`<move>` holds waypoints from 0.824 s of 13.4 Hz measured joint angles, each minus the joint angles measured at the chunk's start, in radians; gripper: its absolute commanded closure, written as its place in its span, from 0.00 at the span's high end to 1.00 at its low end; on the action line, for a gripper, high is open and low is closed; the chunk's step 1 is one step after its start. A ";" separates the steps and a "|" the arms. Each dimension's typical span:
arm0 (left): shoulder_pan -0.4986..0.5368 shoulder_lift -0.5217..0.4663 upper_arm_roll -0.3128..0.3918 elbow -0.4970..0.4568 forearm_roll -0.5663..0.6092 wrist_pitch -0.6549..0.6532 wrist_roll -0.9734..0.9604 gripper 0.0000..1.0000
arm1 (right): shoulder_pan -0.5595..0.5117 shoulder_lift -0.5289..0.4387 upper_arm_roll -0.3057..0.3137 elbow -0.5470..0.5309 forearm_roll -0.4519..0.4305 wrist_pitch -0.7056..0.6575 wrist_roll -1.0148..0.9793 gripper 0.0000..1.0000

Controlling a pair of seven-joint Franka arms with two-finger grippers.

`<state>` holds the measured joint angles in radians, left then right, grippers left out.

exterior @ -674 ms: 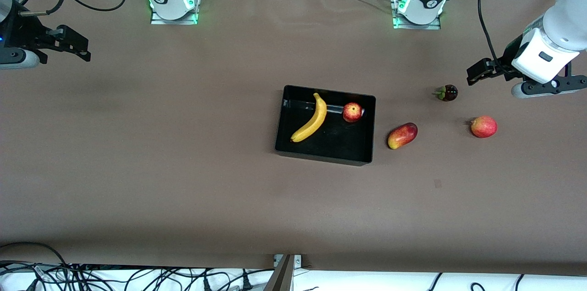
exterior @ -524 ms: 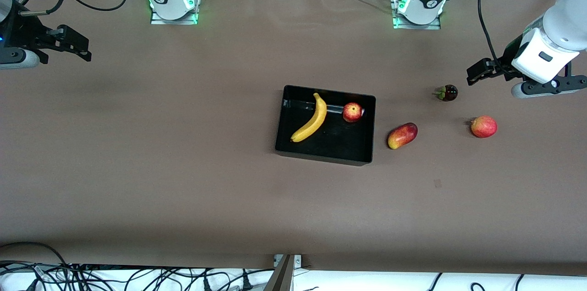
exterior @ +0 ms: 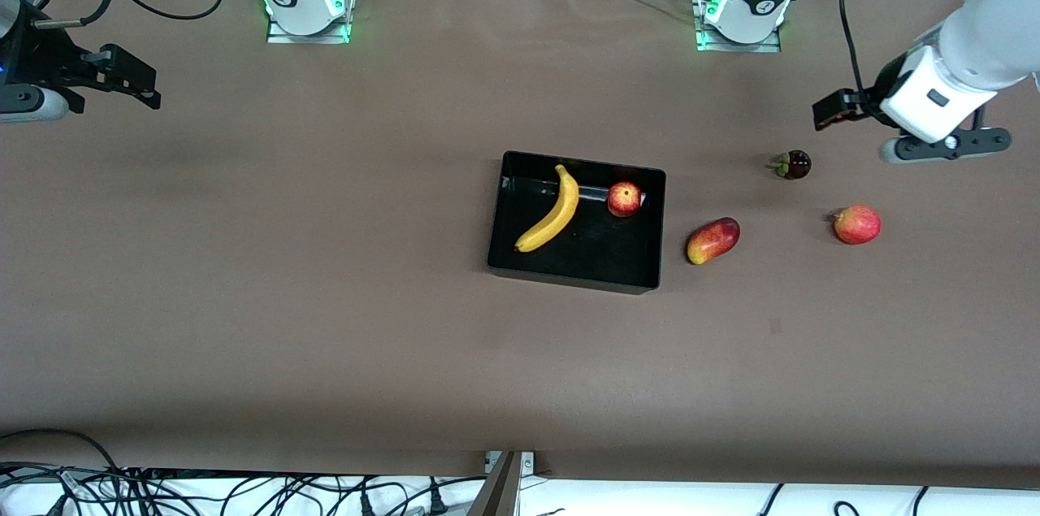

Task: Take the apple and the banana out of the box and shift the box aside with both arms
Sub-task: 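Move the left gripper over the black box toward the banana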

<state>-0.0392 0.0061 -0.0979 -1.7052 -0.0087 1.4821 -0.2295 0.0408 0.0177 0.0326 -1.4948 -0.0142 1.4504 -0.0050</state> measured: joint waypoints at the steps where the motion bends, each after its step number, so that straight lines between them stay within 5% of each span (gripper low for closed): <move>1: -0.012 0.014 -0.017 -0.001 0.000 -0.012 0.000 1.00 | 0.000 0.000 0.000 0.000 0.000 0.000 0.000 1.00; 4: -0.034 0.111 -0.087 -0.002 -0.001 0.011 -0.001 1.00 | 0.000 0.000 -0.001 0.000 0.000 0.000 0.000 1.00; 8: -0.138 0.266 -0.133 0.020 -0.001 0.267 -0.001 1.00 | 0.000 0.000 -0.002 0.001 0.000 0.000 0.000 1.00; 11: -0.219 0.462 -0.137 0.128 -0.001 0.406 -0.008 1.00 | 0.000 0.000 -0.002 0.001 0.000 0.000 0.000 1.00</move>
<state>-0.2577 0.4681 -0.2353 -1.5774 -0.0098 1.8881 -0.2376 0.0407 0.0177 0.0307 -1.4936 -0.0141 1.4508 -0.0050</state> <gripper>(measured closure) 0.000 0.000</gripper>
